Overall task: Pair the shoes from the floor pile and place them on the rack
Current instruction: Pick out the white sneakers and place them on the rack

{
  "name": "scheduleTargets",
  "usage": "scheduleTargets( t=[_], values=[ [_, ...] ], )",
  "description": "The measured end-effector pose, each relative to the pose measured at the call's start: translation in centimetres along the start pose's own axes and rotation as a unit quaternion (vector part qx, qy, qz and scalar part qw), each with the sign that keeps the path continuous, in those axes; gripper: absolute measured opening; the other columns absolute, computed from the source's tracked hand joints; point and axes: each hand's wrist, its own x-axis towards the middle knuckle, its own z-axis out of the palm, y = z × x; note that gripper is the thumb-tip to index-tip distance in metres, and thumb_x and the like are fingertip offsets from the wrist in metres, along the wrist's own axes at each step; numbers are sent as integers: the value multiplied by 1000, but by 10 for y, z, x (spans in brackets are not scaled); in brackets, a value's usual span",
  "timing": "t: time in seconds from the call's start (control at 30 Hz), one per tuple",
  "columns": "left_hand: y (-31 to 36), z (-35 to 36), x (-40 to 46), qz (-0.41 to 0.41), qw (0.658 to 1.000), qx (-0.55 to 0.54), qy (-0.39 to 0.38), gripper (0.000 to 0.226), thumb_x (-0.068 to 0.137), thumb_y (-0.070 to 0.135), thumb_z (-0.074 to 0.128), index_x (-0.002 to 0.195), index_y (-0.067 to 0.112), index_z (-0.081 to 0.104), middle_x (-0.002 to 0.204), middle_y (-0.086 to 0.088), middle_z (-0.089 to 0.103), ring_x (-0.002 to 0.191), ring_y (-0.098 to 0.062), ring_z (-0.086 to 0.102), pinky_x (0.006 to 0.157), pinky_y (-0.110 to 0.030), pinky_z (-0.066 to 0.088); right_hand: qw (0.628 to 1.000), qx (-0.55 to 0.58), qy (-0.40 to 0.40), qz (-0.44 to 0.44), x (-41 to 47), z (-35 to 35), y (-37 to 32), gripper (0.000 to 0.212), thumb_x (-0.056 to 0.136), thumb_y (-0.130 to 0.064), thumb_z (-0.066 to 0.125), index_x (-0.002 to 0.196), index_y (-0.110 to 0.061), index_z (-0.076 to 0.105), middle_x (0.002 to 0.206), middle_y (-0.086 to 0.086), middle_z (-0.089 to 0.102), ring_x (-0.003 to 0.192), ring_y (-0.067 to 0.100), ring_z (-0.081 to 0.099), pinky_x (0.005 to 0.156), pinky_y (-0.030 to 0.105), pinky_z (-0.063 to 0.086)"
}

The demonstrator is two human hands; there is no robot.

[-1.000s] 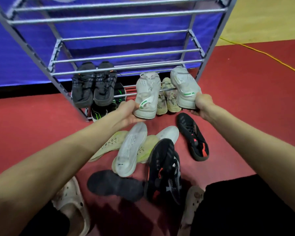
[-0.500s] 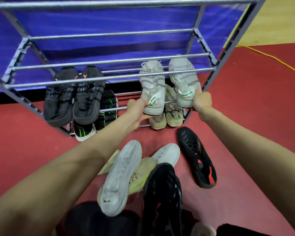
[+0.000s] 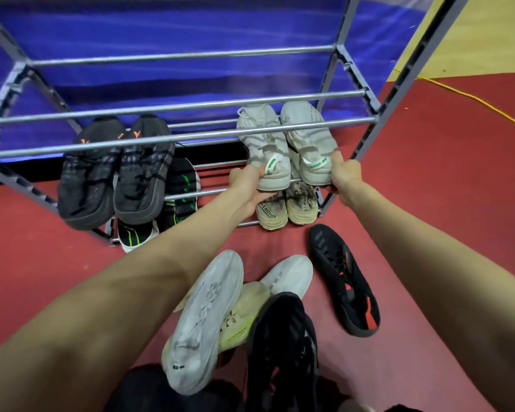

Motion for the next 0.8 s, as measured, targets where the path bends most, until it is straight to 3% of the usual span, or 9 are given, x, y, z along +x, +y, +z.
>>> scheduleTargets(
  t=[0.1,0.17,0.27,0.37,0.43,0.5,0.63,0.73,0.8],
  values=[
    [-2,5,2,-18,1000,0,-4,34,88,-6,49,122,-4,50,95,-17,66,74,-25,65,51,-37,59,1000,-8,2,-19,-28,2,-1,60,95,-48,30,135,-5,45,135,19,47,118,34,48,99,44,39],
    [-3,7,2,-36,999,0,-14,25,93,0,49,118,0,54,87,-12,64,73,-23,64,51,-35,58,999,-5,5,-42,-41,4,6,56,97,-38,34,144,-8,30,139,19,31,118,35,46,104,38,37],
    [-8,5,8,-53,998,37,-4,39,96,18,54,131,2,50,110,-13,67,93,-27,67,70,-40,59,991,-7,-20,-131,-57,-1,22,61,91,-24,51,144,-9,23,125,8,24,101,17,42,97,24,36],
    [-10,3,7,-49,998,44,8,51,93,28,59,134,2,45,127,-16,61,86,-27,68,60,-37,61,976,-94,-23,-197,-56,-7,31,66,85,-13,62,141,-5,27,127,16,28,94,7,34,83,8,27],
    [-11,4,8,-44,998,36,4,51,93,27,59,135,2,45,129,-16,61,87,-27,68,51,-33,60,969,-116,0,-219,-54,-10,30,60,86,-9,62,137,-3,32,128,21,33,86,8,32,75,9,27],
    [-11,7,8,-36,999,32,-2,49,94,24,58,137,5,44,130,-15,60,102,-30,66,49,-32,59,966,-124,11,-227,-52,-12,29,54,86,-5,60,135,-2,36,128,22,36,91,11,31,74,11,27],
    [-12,17,9,-41,999,20,4,48,94,21,57,136,3,44,131,-16,59,110,-32,64,46,-32,58,962,-135,13,-237,-49,-12,29,53,87,-4,58,135,-1,36,130,21,36,97,14,33,80,13,30],
    [-11,24,10,-50,999,11,-4,48,93,24,57,134,3,45,131,-15,60,111,-31,64,60,-34,59,959,-145,17,-242,-47,-15,30,58,87,-9,62,137,-1,34,131,20,35,116,26,42,93,21,34],
    [-12,26,11,-49,999,13,-7,48,94,26,56,135,4,44,132,-14,59,112,-30,64,73,-36,57,954,-165,21,-251,-46,-18,31,58,86,-14,66,134,0,36,131,20,37,121,30,43,93,26,37]
  ],
)
